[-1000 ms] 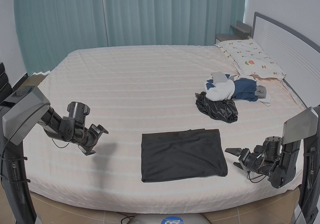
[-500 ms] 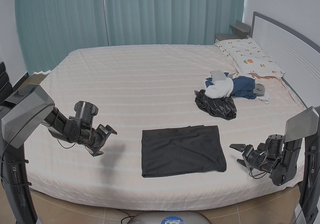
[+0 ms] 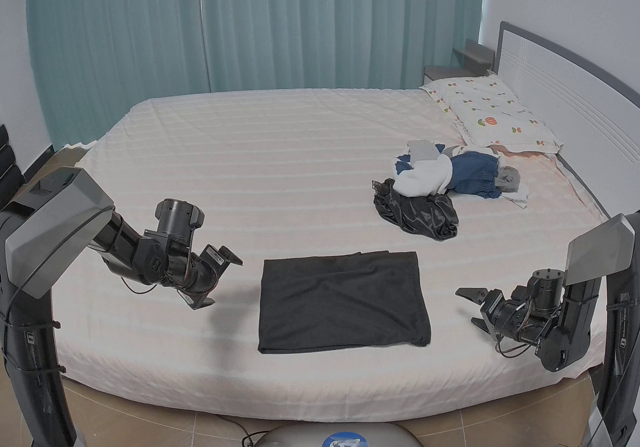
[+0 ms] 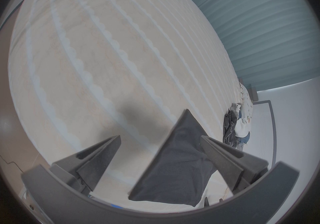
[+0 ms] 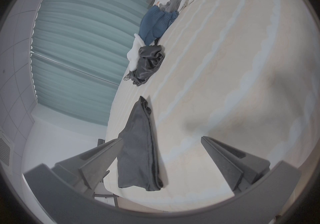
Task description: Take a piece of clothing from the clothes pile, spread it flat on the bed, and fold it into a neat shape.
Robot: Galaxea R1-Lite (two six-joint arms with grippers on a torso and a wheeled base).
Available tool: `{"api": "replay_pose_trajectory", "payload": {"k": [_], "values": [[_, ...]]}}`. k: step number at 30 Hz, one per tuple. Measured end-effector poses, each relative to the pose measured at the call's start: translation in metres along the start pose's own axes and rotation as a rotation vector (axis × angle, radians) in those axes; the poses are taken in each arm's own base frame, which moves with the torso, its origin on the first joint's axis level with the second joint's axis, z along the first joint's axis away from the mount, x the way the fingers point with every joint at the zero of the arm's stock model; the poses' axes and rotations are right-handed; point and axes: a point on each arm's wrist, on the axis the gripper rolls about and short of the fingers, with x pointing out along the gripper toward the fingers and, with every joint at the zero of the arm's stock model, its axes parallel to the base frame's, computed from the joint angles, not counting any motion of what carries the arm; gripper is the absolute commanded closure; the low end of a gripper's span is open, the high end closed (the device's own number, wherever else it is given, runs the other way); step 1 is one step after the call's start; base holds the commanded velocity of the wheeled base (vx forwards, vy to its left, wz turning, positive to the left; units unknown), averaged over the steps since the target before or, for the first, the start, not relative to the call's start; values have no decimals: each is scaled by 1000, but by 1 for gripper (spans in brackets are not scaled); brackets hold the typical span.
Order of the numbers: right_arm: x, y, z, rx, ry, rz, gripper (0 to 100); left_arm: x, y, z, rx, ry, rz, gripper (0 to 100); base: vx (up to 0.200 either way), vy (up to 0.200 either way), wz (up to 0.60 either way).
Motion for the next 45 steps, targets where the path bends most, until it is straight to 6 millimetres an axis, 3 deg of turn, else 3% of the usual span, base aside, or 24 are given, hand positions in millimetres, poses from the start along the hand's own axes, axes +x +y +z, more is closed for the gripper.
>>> {"api": "replay_pose_trajectory", "payload": {"k": [13, 26, 32, 45], "values": [[3, -1, -2, -3, -21, -23, 0, 1, 0, 0, 53, -3, -2, 0, 0, -46, 0], [4, -2, -4, -12, -20, -31, 0, 22, 20, -1, 504, 40, -75, 0, 0, 0, 0], [5, -2, -6, -20, -23, -41, 0, 35, 32, -5, 538, 55, -73, 0, 0, 0, 0], [6, -3, -7, -20, -25, -46, 0, 47, 35, -16, 560, 46, -81, 0, 0, 0, 0]]}}
